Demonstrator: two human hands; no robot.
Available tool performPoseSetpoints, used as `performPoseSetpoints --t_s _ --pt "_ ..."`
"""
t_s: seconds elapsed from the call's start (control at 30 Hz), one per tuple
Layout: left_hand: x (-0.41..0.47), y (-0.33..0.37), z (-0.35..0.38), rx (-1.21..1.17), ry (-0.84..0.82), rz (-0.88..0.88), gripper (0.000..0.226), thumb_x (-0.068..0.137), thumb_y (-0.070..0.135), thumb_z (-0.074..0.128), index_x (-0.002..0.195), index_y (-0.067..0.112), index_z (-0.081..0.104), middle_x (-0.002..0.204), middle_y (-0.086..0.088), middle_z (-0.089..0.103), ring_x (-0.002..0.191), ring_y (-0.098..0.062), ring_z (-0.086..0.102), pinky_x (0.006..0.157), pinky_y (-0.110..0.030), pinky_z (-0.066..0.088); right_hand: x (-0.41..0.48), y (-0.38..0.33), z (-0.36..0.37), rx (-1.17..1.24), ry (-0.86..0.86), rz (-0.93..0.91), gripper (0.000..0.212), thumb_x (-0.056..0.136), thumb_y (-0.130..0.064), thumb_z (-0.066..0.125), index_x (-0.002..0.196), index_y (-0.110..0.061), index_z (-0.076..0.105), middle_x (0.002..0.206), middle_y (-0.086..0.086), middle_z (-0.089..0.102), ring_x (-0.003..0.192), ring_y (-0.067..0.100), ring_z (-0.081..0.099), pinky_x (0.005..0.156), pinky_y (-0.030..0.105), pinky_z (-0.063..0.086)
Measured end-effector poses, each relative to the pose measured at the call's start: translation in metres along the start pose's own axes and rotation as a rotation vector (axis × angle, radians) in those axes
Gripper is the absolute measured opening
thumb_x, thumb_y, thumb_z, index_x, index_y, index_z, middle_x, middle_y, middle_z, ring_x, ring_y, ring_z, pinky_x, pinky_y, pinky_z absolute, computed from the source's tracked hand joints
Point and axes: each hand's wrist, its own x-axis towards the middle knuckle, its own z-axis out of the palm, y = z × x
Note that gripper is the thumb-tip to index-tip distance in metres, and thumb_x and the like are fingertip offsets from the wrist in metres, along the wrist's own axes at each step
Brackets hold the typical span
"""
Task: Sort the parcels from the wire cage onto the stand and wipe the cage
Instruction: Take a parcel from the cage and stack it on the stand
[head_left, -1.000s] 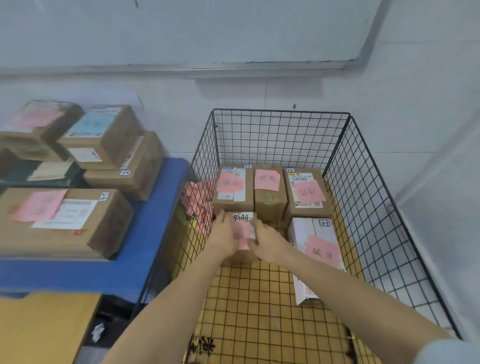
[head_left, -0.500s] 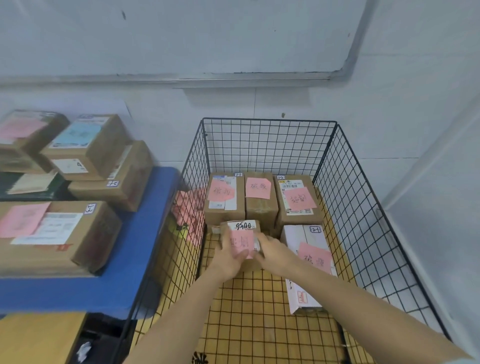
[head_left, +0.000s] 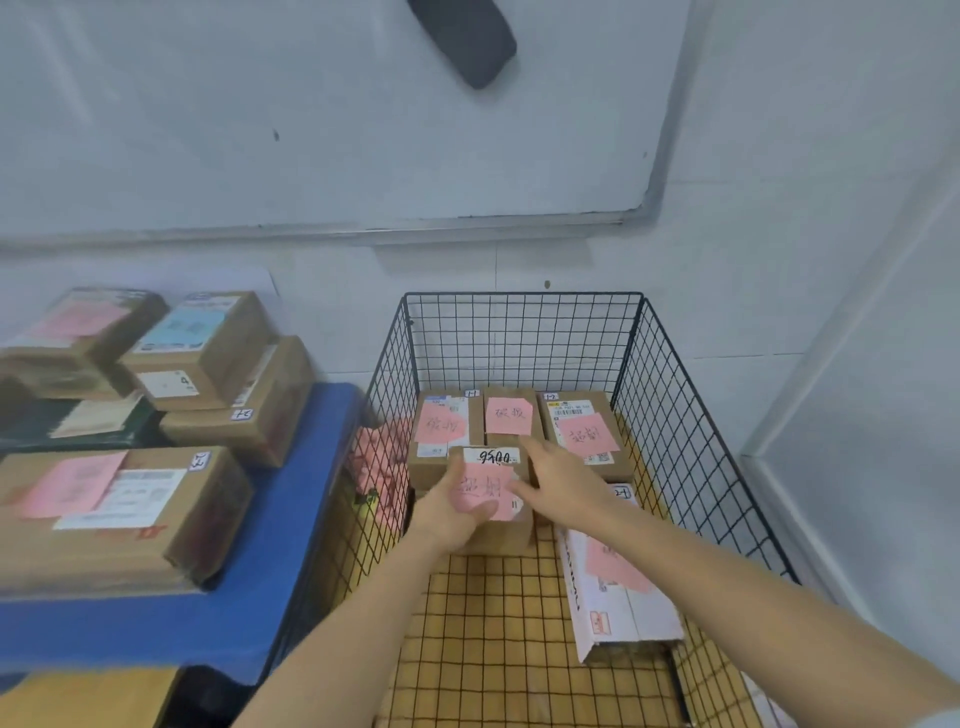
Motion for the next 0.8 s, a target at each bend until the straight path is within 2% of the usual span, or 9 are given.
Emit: performPoseSetpoints --t_s 0.1,0.17,0.23,0.33,0.43,0.5,0.6,0.8 --pt "-0.008 0.024 -0.017 0.019 -0.011 0.045 0.088 0.089 0.031 0.065 0.152 0.036 0.003 0.142 0.001 0.045 0.121 -0.022 0.049 0.097 -0.033 0.045 0.000 -0.005 -0.029 -0.048 0.066 -0.030 0.061 0.095 -0.042 0.051 0.146 -0.013 0.033 0.131 0.007 0.055 0.110 0.020 0.057 0.089 0.036 0.052" --pt "-0.014 0.041 -0.029 0.038 -0.003 0.085 0.088 0.088 0.031 0.065 0.152 0.035 0.004 0.142 0.000 0.045 0.120 -0.022 0.050 0.099 -0.037 0.045 -0.001 -0.010 -0.049 -0.051 0.102 -0.046 0.062 0.094 -0.043 0.052 0.147 -0.015 0.033 0.140 0.005 0.050 0.120 0.019 0.053 0.097 0.036 0.049" --pt "-0.018 0.057 -0.040 0.072 0.012 0.153 0.086 0.089 0.031 0.064 0.152 0.033 0.005 0.139 0.000 0.046 0.114 -0.019 0.050 0.096 -0.033 0.046 -0.002 -0.016 -0.070 -0.055 0.132 -0.044 0.067 0.094 -0.047 0.052 0.149 -0.016 0.028 0.147 0.003 0.044 0.130 0.019 0.046 0.105 0.037 0.043" --pt "-0.021 0.083 -0.058 0.066 0.028 0.217 0.087 0.089 0.030 0.064 0.151 0.035 0.004 0.139 0.000 0.049 0.110 -0.018 0.055 0.089 -0.028 0.047 -0.006 -0.025 -0.100 -0.054 0.167 -0.051 0.068 0.096 -0.046 0.051 0.151 -0.016 0.024 0.151 0.003 0.037 0.136 0.019 0.039 0.110 0.034 0.034" --pt "-0.027 0.104 -0.073 0.048 0.062 0.250 0.088 0.089 0.028 0.065 0.151 0.036 0.004 0.139 0.000 0.049 0.117 -0.022 0.053 0.098 -0.036 0.046 -0.008 -0.031 -0.124 -0.049 0.221 -0.069 0.068 0.096 -0.047 0.050 0.151 -0.017 0.023 0.155 0.002 0.031 0.141 0.018 0.033 0.113 0.032 0.028" --pt "-0.031 0.114 -0.081 0.029 0.086 0.254 0.088 0.088 0.028 0.066 0.151 0.037 0.005 0.139 0.001 0.048 0.122 -0.024 0.049 0.105 -0.044 0.041 -0.009 -0.032 -0.134 -0.049 0.240 -0.076 0.070 0.095 -0.049 0.049 0.152 -0.017 0.023 0.156 0.001 0.030 0.142 0.018 0.030 0.114 0.034 0.026" --pt "-0.037 0.120 -0.088 0.022 0.103 0.260 0.090 0.086 0.031 0.068 0.151 0.039 0.006 0.140 0.001 0.047 0.125 -0.026 0.047 0.106 -0.050 0.039 -0.012 -0.035 -0.142 -0.046 0.254 -0.081 0.070 0.096 -0.049 0.049 0.152 -0.017 0.022 0.157 0.002 0.027 0.143 0.017 0.027 0.115 0.033 0.023" --pt "-0.046 0.120 -0.093 0.045 0.137 0.268 0.089 0.089 0.032 0.064 0.152 0.034 0.002 0.143 0.000 0.045 0.127 -0.026 0.046 0.105 -0.048 0.040 -0.013 -0.045 -0.142 -0.051 0.251 -0.111 0.070 0.095 -0.047 0.050 0.152 -0.018 0.021 0.157 0.000 0.027 0.143 0.016 0.026 0.115 0.032 0.023"
